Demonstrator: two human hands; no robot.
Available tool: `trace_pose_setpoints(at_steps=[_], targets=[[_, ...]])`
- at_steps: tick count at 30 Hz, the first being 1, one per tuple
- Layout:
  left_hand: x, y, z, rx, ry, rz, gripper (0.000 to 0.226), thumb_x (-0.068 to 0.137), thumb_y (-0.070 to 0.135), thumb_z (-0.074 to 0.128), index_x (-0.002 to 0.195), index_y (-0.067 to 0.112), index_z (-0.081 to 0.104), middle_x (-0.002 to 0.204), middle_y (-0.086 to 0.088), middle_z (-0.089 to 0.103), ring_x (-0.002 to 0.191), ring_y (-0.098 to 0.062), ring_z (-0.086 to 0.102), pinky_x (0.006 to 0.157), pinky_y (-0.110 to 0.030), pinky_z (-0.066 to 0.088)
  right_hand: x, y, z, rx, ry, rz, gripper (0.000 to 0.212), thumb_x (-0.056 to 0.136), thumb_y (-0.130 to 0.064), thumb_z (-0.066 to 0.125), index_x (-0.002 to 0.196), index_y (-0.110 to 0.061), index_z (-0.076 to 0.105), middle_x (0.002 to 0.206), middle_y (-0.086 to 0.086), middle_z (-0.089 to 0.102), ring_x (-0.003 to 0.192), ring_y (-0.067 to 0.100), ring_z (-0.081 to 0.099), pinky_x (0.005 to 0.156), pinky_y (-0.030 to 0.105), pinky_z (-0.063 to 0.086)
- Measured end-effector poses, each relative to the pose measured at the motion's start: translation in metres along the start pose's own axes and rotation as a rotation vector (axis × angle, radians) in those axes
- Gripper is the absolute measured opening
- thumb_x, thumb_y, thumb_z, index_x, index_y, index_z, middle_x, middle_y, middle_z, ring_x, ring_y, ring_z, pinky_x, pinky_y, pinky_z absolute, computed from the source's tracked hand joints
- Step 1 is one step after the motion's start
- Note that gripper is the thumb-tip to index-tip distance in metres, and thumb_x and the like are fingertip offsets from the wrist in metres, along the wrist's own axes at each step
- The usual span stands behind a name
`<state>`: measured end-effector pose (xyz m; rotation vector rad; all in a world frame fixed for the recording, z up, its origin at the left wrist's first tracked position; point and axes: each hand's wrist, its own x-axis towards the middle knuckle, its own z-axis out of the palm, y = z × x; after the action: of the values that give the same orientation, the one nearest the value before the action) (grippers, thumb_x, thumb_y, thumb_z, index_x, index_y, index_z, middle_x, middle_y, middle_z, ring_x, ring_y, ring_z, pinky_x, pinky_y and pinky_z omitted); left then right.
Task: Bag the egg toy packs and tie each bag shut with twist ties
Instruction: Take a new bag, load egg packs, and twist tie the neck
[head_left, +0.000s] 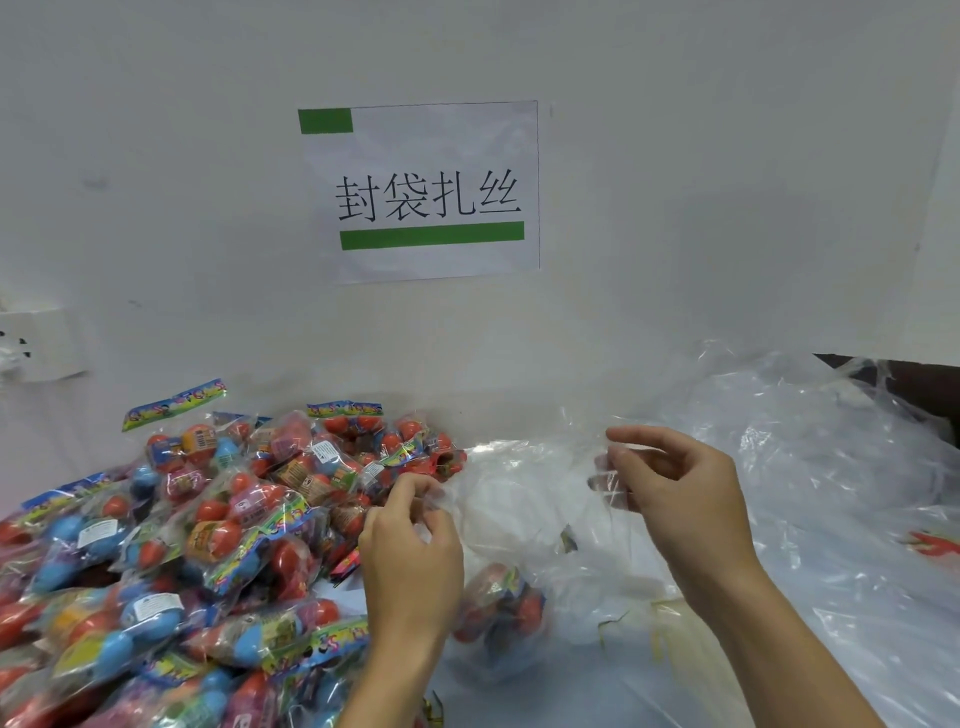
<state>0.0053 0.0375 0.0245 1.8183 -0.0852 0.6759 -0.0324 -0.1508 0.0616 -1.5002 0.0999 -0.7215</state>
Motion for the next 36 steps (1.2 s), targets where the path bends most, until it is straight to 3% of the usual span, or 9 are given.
trace_pose_setpoints(at_steps=[6, 9, 11, 14, 18, 21, 26, 32, 36], targets=[[0.0, -0.003, 0.0, 0.054, 0.026, -0.006, 0.023, 0.098, 0.016, 0.049, 0.08, 0.027, 0.059, 0.081, -0.001, 0.063, 0.084, -0.023, 0.054, 0.064, -0.033, 0.039, -0.002, -0.007, 0.0, -0.053, -0.043, -0.016, 0.001, 0.093, -0.028, 0.068, 0.093, -0.027, 0.068, 0.072, -0.005, 0.063, 0.061, 0.011, 0.055, 0.06, 0.028, 0.047], [0.0, -0.003, 0.0, 0.079, 0.042, -0.027, 0.024, 0.098, 0.016, 0.048, 0.079, 0.027, 0.059, 0.08, -0.001, 0.063, 0.084, -0.02, 0.053, 0.064, -0.027, 0.037, -0.006, -0.016, -0.007, -0.174, -0.272, 0.044, 0.044, 0.075, -0.066, 0.066, 0.101, -0.034, 0.051, 0.061, -0.011, 0.043, 0.052, 0.008, 0.039, 0.059, 0.027, 0.035], [0.0, -0.004, -0.001, 0.101, 0.049, -0.033, 0.024, 0.097, 0.015, 0.047, 0.079, 0.026, 0.058, 0.079, 0.0, 0.063, 0.083, -0.018, 0.052, 0.063, -0.024, 0.035, -0.011, -0.022, -0.009, -0.371, -0.451, 0.079, 0.058, 0.063, -0.077, 0.067, 0.103, -0.042, 0.043, 0.054, -0.014, 0.038, 0.046, 0.005, 0.036, 0.052, 0.018, 0.034], [0.0, -0.003, -0.001, 0.119, 0.053, -0.03, 0.024, 0.097, 0.012, 0.047, 0.078, 0.025, 0.056, 0.077, -0.003, 0.061, 0.082, -0.023, 0.052, 0.063, -0.025, 0.034, -0.015, -0.022, -0.009, -0.548, -0.621, 0.139, 0.042, 0.08, -0.039, 0.077, 0.106, -0.042, 0.044, 0.057, -0.012, 0.048, 0.047, 0.007, 0.043, 0.048, 0.016, 0.036], [0.0, -0.002, -0.003, 0.121, 0.058, -0.043, 0.025, 0.096, 0.007, 0.044, 0.081, 0.02, 0.059, 0.077, -0.007, 0.061, 0.082, -0.031, 0.055, 0.068, -0.042, 0.047, -0.012, -0.021, -0.014, -0.428, -0.604, 0.156, 0.038, 0.085, -0.003, 0.057, 0.11, -0.032, 0.054, 0.06, -0.006, 0.061, 0.051, 0.013, 0.058, 0.048, 0.021, 0.043], [0.0, 0.0, -0.006, 0.125, 0.083, -0.058, 0.026, 0.094, 0.001, 0.042, 0.095, 0.014, 0.064, 0.084, -0.005, 0.063, 0.083, -0.03, 0.058, 0.076, -0.051, 0.052, -0.008, -0.023, -0.019, -0.225, -0.532, 0.13, 0.04, 0.089, 0.003, 0.057, 0.116, -0.027, 0.059, 0.066, 0.004, 0.065, 0.057, 0.021, 0.063, 0.046, 0.023, 0.043], [0.001, -0.001, -0.007, 0.123, 0.087, -0.038, 0.022, 0.097, 0.006, 0.047, 0.079, 0.014, 0.059, 0.072, -0.008, 0.061, 0.078, -0.032, 0.055, 0.07, -0.053, 0.051, -0.002, -0.021, -0.022, 0.092, -0.426, 0.18, 0.031, 0.088, -0.004, 0.064, 0.114, -0.021, 0.067, 0.089, 0.017, 0.073, 0.061, 0.028, 0.067, 0.041, 0.023, 0.041], [0.001, -0.002, -0.005, 0.096, 0.064, -0.011, 0.024, 0.094, 0.005, 0.051, 0.079, 0.022, 0.06, 0.075, -0.004, 0.063, 0.08, -0.03, 0.057, 0.067, -0.043, 0.049, 0.003, -0.015, -0.022, 0.317, -0.303, 0.179, 0.039, 0.094, 0.005, 0.043, 0.117, -0.013, 0.068, 0.103, 0.016, 0.073, 0.083, 0.038, 0.075, 0.044, 0.024, 0.05], [0.0, -0.005, -0.001, 0.083, -0.016, -0.007, 0.026, 0.091, 0.005, 0.05, 0.075, 0.023, 0.059, 0.062, 0.002, 0.054, 0.063, -0.02, 0.048, 0.054, -0.029, 0.032, 0.003, -0.016, -0.018, 0.34, -0.273, 0.08, 0.038, 0.081, -0.009, 0.059, 0.115, -0.024, 0.071, 0.115, 0.009, 0.071, 0.093, 0.029, 0.073, 0.065, 0.03, 0.056]])
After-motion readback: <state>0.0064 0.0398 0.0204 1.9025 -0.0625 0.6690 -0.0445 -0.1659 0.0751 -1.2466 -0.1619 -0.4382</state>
